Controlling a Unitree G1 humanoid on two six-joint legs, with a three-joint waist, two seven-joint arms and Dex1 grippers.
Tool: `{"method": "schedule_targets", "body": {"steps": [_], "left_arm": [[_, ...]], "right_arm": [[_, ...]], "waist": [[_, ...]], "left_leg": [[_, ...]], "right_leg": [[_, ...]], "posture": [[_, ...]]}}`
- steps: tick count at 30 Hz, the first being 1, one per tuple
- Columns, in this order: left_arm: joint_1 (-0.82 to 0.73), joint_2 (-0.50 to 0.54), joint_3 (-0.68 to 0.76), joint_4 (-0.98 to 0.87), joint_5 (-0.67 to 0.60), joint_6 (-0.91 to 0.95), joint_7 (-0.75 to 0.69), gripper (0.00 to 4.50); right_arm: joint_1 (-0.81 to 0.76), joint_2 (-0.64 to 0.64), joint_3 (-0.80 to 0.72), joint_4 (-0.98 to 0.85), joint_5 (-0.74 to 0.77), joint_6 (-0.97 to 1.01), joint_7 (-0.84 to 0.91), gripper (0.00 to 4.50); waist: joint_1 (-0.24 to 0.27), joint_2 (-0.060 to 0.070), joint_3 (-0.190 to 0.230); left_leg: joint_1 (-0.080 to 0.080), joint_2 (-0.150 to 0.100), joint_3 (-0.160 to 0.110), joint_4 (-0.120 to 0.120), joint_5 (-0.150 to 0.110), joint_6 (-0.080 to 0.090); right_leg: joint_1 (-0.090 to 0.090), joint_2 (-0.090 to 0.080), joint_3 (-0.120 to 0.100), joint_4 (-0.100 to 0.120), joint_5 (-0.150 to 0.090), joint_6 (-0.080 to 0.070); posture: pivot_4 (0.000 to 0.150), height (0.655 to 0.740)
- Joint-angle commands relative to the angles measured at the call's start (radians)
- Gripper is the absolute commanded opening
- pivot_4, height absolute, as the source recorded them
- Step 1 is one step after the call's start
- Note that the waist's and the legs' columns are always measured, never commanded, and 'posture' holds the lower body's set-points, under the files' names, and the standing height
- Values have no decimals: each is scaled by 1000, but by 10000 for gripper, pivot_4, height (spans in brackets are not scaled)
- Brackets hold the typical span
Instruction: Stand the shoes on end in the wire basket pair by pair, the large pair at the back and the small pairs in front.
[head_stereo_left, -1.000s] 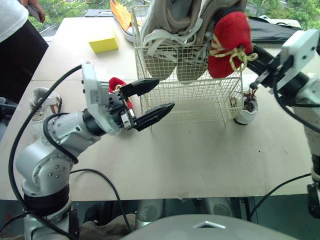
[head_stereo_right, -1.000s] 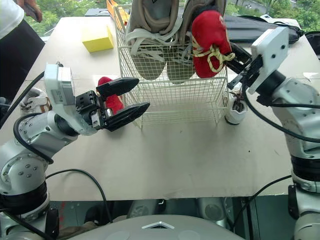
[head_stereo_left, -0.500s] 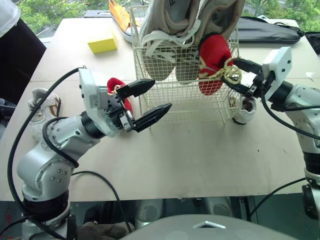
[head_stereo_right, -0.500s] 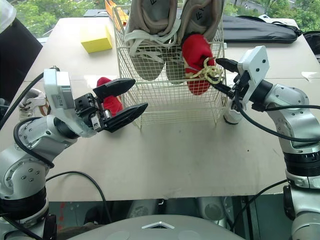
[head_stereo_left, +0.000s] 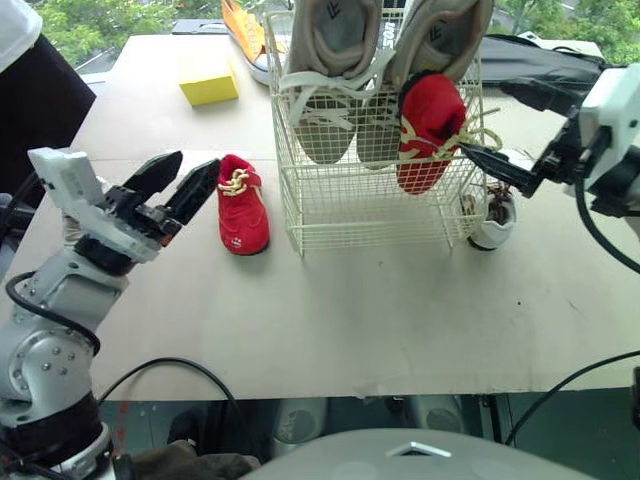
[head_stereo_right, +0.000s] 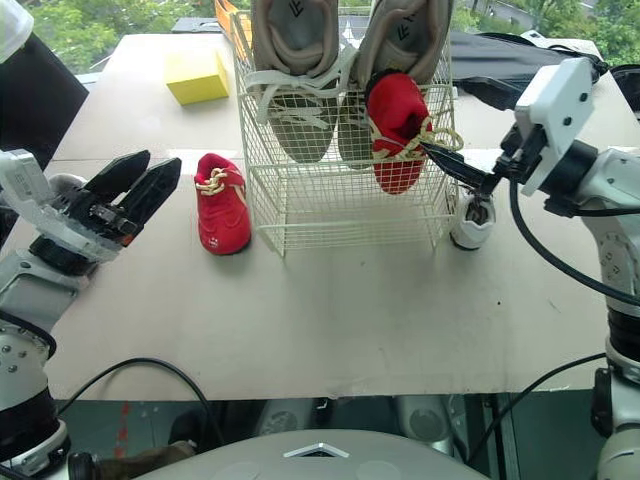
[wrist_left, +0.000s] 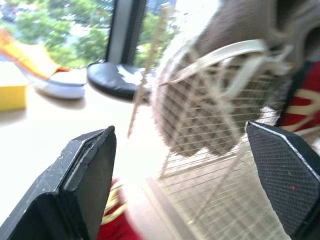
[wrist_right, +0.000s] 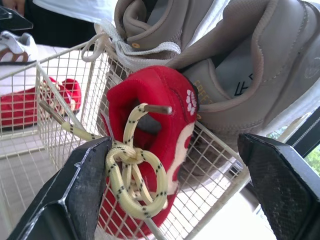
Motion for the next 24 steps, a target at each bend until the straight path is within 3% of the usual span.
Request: {"method": "schedule_targets", "body": {"steps": [1, 4, 9, 15, 19, 24], "left_arm": [[26, 43, 12, 55, 98, -21, -3, 45000], [88, 29, -23, 40, 170, -14, 26, 45000], [220, -189, -148, -172, 218, -14, 210, 45000], [317, -238, -244, -248, 333, -40, 242, 45000], [245, -286, -366, -176, 516, -127, 305, 45000], [170, -374, -449, -65, 614, -208, 321, 45000]], "right_arm": [[66, -68, -135, -45, 97, 17, 102, 44944], [99, -109, -187, -146, 255, 109, 140, 44944], [98, -124, -194, -292, 426, 148, 154, 44944], [134, -149, -193, -310, 436, 152, 180, 44944], [169, -162, -210, -303, 438, 141, 222, 44944], [176, -183, -231, -282, 439, 140, 249, 44944]], "waist": [[3, 0, 0], [-7, 0, 0], [-5, -1, 0], [1, -4, -2], [7, -3, -3], [10, -3, -3]], "left_leg": [[-1, 0, 0, 0, 0, 0], [-1, 1, -1, -1, 0, 0], [2, 2, -1, -4, 0, 0], [1, 1, -2, -3, 0, 0], [2, -2, 1, -3, 0, 0], [2, -3, 0, -2, 0, 0]], "right_leg": [[0, 0, -1, -1, 0, 0], [0, -1, 1, -3, 0, 0], [1, -2, 2, -3, 0, 0], [1, -3, 0, -3, 0, 0], [3, -2, 1, -4, 0, 0], [3, -2, 1, -3, 0, 0]], "posture": [[1500, 7400], [1500, 7400], [1500, 7400], [1500, 7400], [1500, 7400], [1500, 7400]]}}
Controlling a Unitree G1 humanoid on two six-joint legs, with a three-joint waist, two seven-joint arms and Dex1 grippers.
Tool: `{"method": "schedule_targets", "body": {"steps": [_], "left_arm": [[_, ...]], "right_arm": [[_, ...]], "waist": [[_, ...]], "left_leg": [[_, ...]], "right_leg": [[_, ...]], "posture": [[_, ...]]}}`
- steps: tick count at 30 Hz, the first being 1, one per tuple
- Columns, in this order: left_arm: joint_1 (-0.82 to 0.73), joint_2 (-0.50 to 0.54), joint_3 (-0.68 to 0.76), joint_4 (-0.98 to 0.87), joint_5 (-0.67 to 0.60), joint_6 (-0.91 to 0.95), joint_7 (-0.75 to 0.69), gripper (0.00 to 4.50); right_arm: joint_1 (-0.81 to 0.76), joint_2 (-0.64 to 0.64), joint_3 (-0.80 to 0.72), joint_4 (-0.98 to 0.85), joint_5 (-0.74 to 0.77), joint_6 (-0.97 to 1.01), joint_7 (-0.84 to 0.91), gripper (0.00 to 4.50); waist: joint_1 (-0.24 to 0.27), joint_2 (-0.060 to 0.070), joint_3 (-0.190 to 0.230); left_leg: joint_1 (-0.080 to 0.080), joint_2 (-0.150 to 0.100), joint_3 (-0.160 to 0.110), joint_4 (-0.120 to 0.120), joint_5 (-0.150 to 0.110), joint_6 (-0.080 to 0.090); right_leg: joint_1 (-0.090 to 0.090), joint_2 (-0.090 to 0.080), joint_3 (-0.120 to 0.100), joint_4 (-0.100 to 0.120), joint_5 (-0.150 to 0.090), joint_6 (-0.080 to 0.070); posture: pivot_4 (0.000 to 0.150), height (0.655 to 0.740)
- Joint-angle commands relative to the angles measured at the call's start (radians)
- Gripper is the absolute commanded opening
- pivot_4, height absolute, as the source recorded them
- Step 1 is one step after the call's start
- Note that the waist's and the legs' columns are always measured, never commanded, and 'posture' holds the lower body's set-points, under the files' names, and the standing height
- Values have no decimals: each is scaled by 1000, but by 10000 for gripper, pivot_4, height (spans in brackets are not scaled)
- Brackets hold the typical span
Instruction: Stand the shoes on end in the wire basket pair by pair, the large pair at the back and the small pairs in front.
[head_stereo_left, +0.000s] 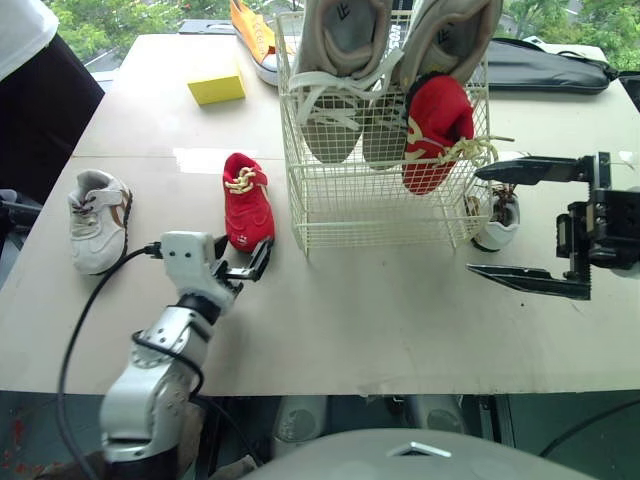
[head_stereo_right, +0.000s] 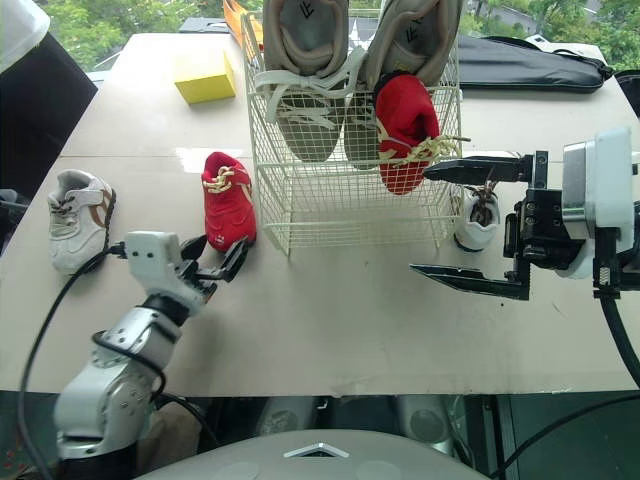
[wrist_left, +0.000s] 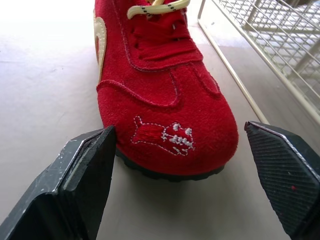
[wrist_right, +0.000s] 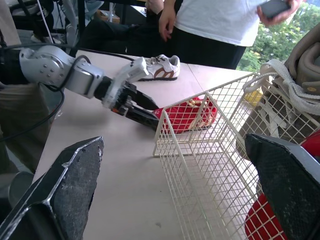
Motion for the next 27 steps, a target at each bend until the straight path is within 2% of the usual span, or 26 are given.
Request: {"method": "schedule_targets", "body": {"steps": [1, 3, 7, 10, 12, 18, 23, 27], "left_arm": [[-30, -32, -55, 59, 88, -78, 9, 45000], [-48, -47, -59, 111, 139, -85, 42, 45000], [-66, -88, -50, 181, 190, -125, 80, 34374], [-67, -106, -44, 197, 195, -167, 62, 25757], [-61, -110, -30, 198, 201, -194, 57, 21869], [-53, -97, 70, 135, 151, -267, 34, 14681], [-44, -55, 132, 67, 103, -264, -8, 5530], [-51, -41, 148, 37, 104, -245, -5, 1764]], "right_arm": [[-4, -30, -50, 23, 3, -20, 33, 44944], [4, -38, -57, 10, 2, -15, 31, 44944], [8, -48, -70, -15, 23, 1, 11, 45000], [19, -51, -69, -25, 16, 1, 1, 45000], [20, -48, -63, -30, 19, 1, -13, 45000], [18, -18, -8, -41, -1, -8, -65, 45000], [2, 24, 47, -26, -25, -28, -79, 45000], [-42, 50, 89, 0, -42, -31, -94, 45000]], "waist": [[2, 0, 0], [10, 0, 0], [13, 1, -1], [10, 2, -1], [4, 3, -2], [-6, 3, -2], [-16, 3, -2], [-11, 3, -2]], "left_leg": [[0, 0, 0, 0, 0, 0], [0, 0, 0, 0, 0, 0], [3, 0, 0, 0, 0, 0], [15, 0, 0, -1, 0, 0], [16, 2, 1, -1, 0, 0], [16, 4, 2, -1, 0, 0], [16, 5, 1, -2, 0, 0], [14, 5, 0, -3, 0, 0]], "right_leg": [[0, 0, 0, 0, 0, 0], [0, 0, -1, 0, 0, 0], [3, 0, -1, 0, 0, 0], [16, 0, -1, -2, -1, -1], [17, 2, 0, -3, -1, -1], [17, 4, 0, -3, 0, -1], [16, 6, 0, -3, 0, -1], [15, 5, -2, -6, 0, -1]], "posture": [[1500, 7400], [1500, 7400], [1500, 7400], [1500, 7400], [1500, 7400], [1500, 7400], [1500, 7400], [1500, 7400]]}}
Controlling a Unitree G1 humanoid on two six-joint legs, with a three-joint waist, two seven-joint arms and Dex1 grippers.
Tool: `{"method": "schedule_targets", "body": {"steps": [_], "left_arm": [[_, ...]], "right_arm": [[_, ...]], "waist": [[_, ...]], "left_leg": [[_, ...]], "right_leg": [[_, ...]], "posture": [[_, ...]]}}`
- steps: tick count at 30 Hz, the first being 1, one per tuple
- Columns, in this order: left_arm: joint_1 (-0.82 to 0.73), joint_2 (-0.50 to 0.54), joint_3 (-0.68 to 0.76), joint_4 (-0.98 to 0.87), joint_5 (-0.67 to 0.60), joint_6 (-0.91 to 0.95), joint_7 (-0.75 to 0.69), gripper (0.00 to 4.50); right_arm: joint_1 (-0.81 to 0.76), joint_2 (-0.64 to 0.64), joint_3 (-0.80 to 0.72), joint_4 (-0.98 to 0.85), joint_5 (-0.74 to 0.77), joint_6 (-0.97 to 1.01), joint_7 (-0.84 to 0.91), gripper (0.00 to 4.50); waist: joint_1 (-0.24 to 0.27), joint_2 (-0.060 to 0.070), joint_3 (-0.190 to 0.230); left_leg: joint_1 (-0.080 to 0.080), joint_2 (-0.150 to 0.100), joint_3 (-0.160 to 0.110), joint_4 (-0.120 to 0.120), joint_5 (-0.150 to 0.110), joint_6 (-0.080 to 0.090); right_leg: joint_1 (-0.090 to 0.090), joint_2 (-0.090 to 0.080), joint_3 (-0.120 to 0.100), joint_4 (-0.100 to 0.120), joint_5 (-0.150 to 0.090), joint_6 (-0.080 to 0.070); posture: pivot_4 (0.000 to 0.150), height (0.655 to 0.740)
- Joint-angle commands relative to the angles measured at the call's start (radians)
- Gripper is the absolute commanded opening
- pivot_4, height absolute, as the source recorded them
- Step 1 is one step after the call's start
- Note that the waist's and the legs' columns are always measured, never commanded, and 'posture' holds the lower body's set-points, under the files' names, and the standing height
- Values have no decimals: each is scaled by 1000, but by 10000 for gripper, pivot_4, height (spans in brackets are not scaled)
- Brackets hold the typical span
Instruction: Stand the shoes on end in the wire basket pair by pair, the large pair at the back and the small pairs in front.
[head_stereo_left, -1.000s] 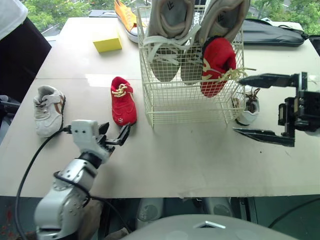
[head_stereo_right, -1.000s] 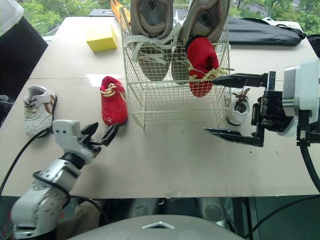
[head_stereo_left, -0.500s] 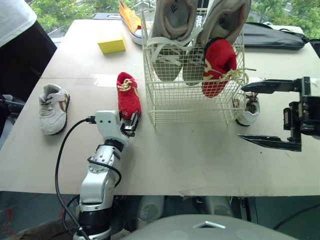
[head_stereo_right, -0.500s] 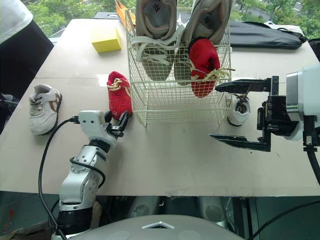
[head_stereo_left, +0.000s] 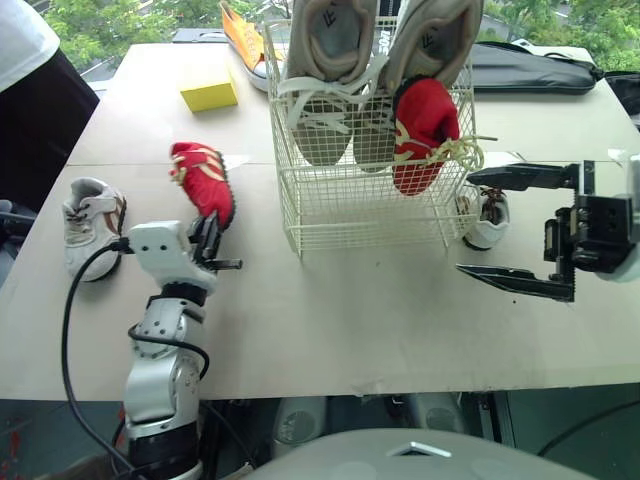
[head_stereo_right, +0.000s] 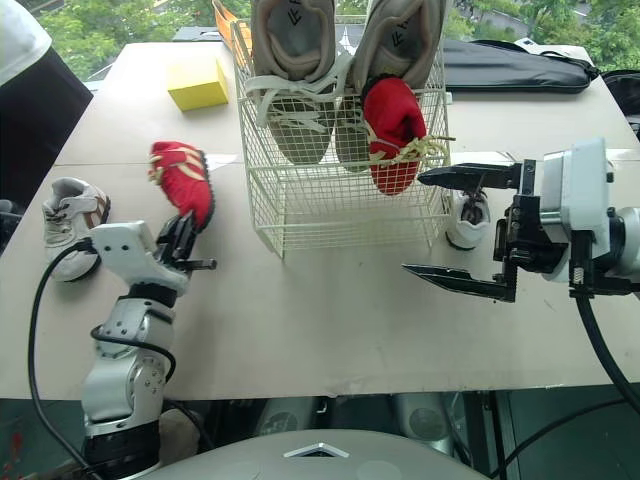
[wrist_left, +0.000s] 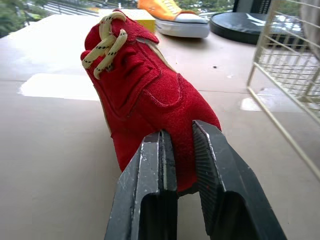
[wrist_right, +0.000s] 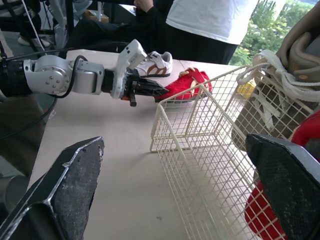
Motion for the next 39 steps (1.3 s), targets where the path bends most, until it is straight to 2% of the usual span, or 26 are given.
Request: {"method": "schedule_targets", "body": {"steps": [1, 7, 10, 11, 12, 15, 17, 18, 19, 21, 23, 26, 29, 34, 38, 39], "left_arm": [[-15, 20, 19, -84, -2, 17, 9, 879], [21, 63, -12, -84, -38, 124, -64, 55], [76, 149, -9, -128, -110, 135, -229, 55], [88, 174, -8, -141, -140, 137, -280, 9421], [94, 190, -8, -147, -162, 139, -309, 13120], [81, 213, 27, -155, -198, 218, -279, 24670], [85, 277, 104, -160, -355, 348, -323, 35286], [89, 312, 137, -161, -430, 409, -350, 38304], [80, 355, 174, -147, -494, 459, -386, 43681], [30, 428, 233, -86, -624, 552, -410, 44649], [-78, 550, 274, 76, -714, 713, -423, 44649], [-194, 634, 257, 259, -709, 765, -477, 44649], [-259, 679, 196, 370, -648, 770, -530, 44649], [-454, 711, -44, 612, -446, 712, -641, 44649], [-622, 651, -154, 801, -312, 631, -675, 44649], [-652, 641, -169, 840, -288, 619, -685, 39692]], "right_arm": [[-43, 10, 15, 12, -6, -14, -18, 45000], [-69, 26, 50, 27, -31, -21, -17, 45000], [-80, 27, 53, 32, -31, -18, -15, 45000], [-82, 28, 54, 33, -32, -17, -14, 45000], [-84, 28, 55, 35, -33, -17, -13, 45000], [-86, 29, 58, 35, -38, -17, -9, 45000], [-89, 35, 65, 33, -43, -18, -14, 45000], [-90, 36, 67, 32, -44, -17, -16, 45000], [-91, 37, 68, 32, -46, -18, -17, 45000], [-92, 38, 68, 30, -48, -18, -18, 45000], [-94, 41, 67, 21, -47, -14, -30, 45000], [-89, 41, 60, 5, -41, -9, -48, 45000], [-76, 37, 43, -17, -21, -1, -68, 45000], [-25, 9, -29, -85, 26, 31, -124, 45000], [1, -4, -55, -122, 45, 44, -163, 45000], [7, -8, -62, -129, 50, 47, -170, 45000]], "waist": [[5, 0, 0], [8, -1, 1], [6, -1, 1], [6, -1, 1], [5, -1, 1], [7, -2, 1], [5, -2, 1], [3, -2, 2], [0, -4, 3], [-1, -2, 3], [1, -1, 3], [3, -3, 4], [-5, -1, 4], [6, -2, 5], [16, -2, 4], [21, -2, 4]], "left_leg": [[0, 0, 0, 0, 0, 0], [-2, 0, -1, -1, -2, 3], [-1, 0, -2, -3, -2, 3], [1, 0, -1, -7, -2, 3], [1, -1, -1, -9, -2, 3], [0, 0, -1, -9, -2, 3], [1, 0, -2, -9, -2, 3], [1, 0, -2, -9, -2, 3], [1, 0, -3, -9, -2, 3], [0, 1, -4, -10, -2, 3], [1, 1, -3, -10, -2, 3], [-1, -1, -3, -9, -2, 3], [0, -1, -3, -11, -2, 3], [-3, -1, -2, -12, -2, 3], [-4, -2, 0, -12, -2, 3], [-3, -3, 0, -11, -2, 3]], "right_leg": [[0, 0, 0, -1, 0, 0], [0, -4, 0, -5, 0, 0], [0, -5, 1, -5, 0, 0], [0, -6, 1, -6, 0, 0], [0, -6, 1, -6, 0, 0], [-1, -6, 0, -6, 0, 0], [-1, -6, 0, -6, 0, 0], [-1, -5, 0, -6, 0, 0], [-2, -5, 0, -5, 0, 0], [-3, -4, -1, -5, 0, 0], [-3, -4, 0, -4, 0, 0], [-4, -2, -4, -5, 0, 0], [-4, -4, -1, -4, 0, 0], [-7, -4, -2, -6, -1, 1], [-7, -5, -3, -6, -1, 0], [-6, -5, -3, -5, -1, 0]], "posture": [[1500, 7400], [1500, 7400], [1500, 7400], [1500, 7400], [1500, 7400], [1500, 7400], [1500, 7400], [1500, 7400], [1500, 7400], [1500, 7400], [1500, 7400], [1500, 7400], [1500, 7400], [1500, 7400], [1500, 7400], [1500, 7400]]}}
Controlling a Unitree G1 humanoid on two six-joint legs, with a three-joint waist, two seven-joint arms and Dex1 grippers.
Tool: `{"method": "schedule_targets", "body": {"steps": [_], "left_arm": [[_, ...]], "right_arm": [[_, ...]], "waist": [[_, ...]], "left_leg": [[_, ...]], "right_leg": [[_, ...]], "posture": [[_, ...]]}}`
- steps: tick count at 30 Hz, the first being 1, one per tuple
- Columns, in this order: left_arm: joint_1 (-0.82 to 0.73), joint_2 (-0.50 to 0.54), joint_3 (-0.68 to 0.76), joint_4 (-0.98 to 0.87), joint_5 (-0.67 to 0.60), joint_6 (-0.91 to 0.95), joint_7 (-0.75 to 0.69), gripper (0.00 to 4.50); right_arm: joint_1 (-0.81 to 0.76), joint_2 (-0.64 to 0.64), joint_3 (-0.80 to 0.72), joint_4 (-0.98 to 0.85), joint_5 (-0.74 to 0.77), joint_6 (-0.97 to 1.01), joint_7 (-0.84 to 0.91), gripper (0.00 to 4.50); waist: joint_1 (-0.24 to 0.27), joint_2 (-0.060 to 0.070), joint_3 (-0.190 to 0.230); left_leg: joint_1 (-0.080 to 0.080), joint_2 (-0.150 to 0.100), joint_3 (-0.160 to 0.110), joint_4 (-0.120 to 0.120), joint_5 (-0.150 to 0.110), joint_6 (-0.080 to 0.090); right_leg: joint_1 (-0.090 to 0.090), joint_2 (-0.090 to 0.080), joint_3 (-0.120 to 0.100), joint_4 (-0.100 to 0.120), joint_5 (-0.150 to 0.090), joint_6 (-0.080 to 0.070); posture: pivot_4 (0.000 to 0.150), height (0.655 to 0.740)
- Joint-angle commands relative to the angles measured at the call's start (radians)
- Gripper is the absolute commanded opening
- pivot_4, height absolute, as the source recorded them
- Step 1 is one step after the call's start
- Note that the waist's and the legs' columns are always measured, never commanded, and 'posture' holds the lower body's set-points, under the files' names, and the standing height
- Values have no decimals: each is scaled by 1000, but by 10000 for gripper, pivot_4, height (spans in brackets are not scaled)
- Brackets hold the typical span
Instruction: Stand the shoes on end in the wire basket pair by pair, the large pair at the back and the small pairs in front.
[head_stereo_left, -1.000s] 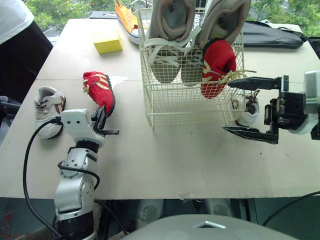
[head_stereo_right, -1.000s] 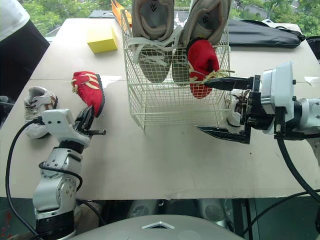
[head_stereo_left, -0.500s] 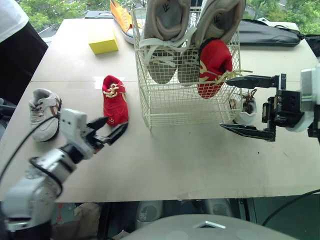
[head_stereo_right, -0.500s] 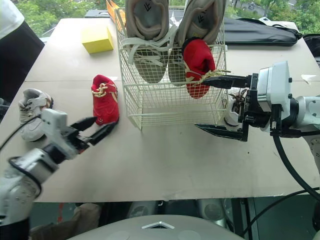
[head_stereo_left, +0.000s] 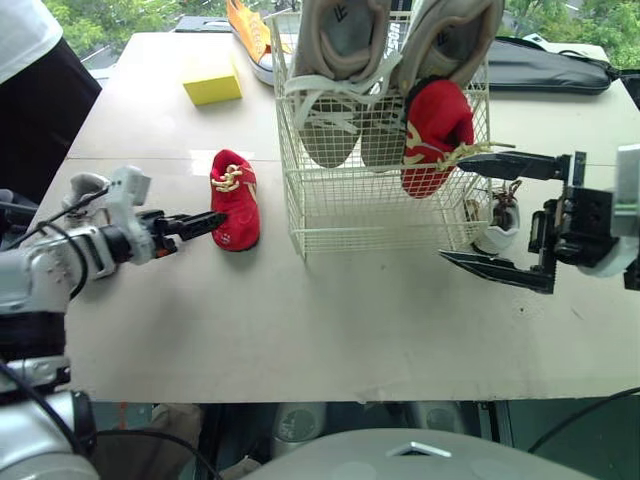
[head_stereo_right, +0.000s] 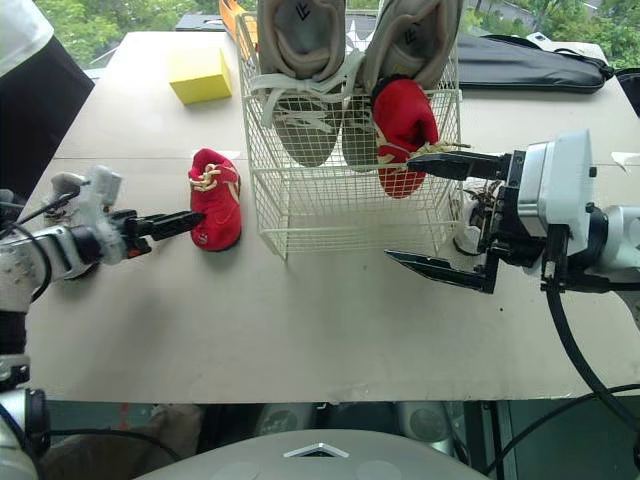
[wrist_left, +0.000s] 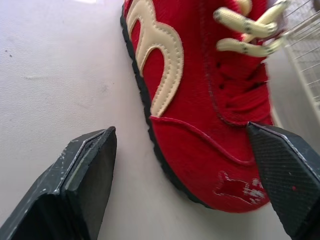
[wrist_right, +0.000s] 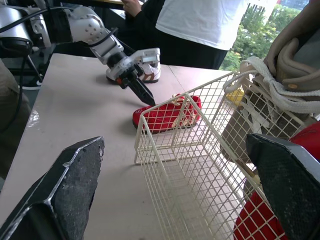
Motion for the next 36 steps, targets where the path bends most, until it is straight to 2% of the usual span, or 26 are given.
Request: {"method": "schedule_targets", "body": {"steps": [1, 6, 8, 11, 15, 19, 21, 24, 27, 30, 33, 36], "left_arm": [[-102, -27, -50, 152, 104, -72, -40, 35507], [-144, -63, -126, 296, 202, -165, -159, 13275], [-108, -81, -69, 260, 163, -166, -178, 6558], [-48, -105, 79, 150, 68, -137, -157, 1777], [25, -179, 327, -145, -111, -51, 7, 33], [2, -283, 468, -389, -275, 2, 230, 33], [-72, -348, 486, -527, -349, -13, 387, 33], [-169, -413, 425, -659, -374, -35, 521, 33], [-173, -432, 273, -784, -273, -102, 498, 33], [-99, -449, 146, -868, -97, -276, 446, 33], [-83, -471, 84, -863, -3, -391, 421, 33], [-47, -472, -22, -814, 208, -622, 359, 33]], "right_arm": [[7, -19, -55, -48, 37, 9, -40, 45000], [40, -41, -93, -71, 65, 22, -66, 45000], [45, -47, -102, -75, 74, 25, -75, 45000], [56, -55, -110, -71, 77, 21, -76, 45000], [76, -58, -117, -55, 66, 10, -61, 45000], [99, -53, -122, -38, 48, 0, -45, 45000], [123, -49, -142, -24, 38, -8, -30, 45000], [149, -46, -166, -10, 24, -21, -11, 45000], [181, -43, -193, -10, 11, -31, 2, 45000], [222, -41, -241, -31, 12, -25, -6, 45000], [254, -40, -278, -51, 18, -19, -13, 45000], [279, -41, -312, -71, 30, -12, -28, 45000]], "waist": [[5, 0, 0], [7, 1, -2], [6, 2, -2], [7, 3, -3], [6, -2, 0], [9, -6, -1], [11, -6, -1], [14, -7, -1], [8, -7, -1], [-2, -5, -2], [-2, -5, -2], [4, -5, -2]], "left_leg": [[0, -1, 0, 0, 0, 0], [2, -1, 1, 1, 0, 0], [2, -1, 0, 1, 0, 0], [2, 2, -2, 1, 0, 0], [-1, 3, -3, 2, 0, 0], [-4, 3, -8, 3, 0, 0], [-4, 3, -8, 3, 0, 0], [-4, 2, -9, 4, 0, 0], [-1, 0, -5, 4, 0, 0], [3, -3, -2, 1, 0, -1], [3, -3, -3, 1, 2, -3], [3, -3, -1, 1, 1, -2]], "right_leg": [[0, 0, 0, 0, 0, 0], [1, 0, 1, 2, 0, 0], [2, 0, 1, 2, 0, 0], [2, -2, 1, 2, 0, 0], [0, -4, 1, 1, 0, 1], [0, -7, 0, 0, 0, 1], [0, -7, 0, 0, 0, 1], [1, -7, 0, 0, 1, 1], [2, -5, 1, 0, 1, 2], [3, -4, 5, 1, 1, 2], [3, -3, 5, 1, 0, 1], [3, 0, 4, 2, 0, 1]], "posture": [[1500, 7400], [1500, 7400], [1500, 7400], [1500, 7400], [1500, 7400], [1500, 7400], [1500, 7400], [1500, 7400], [1500, 7400], [1500, 7400], [1500, 7400], [1500, 7400]]}}
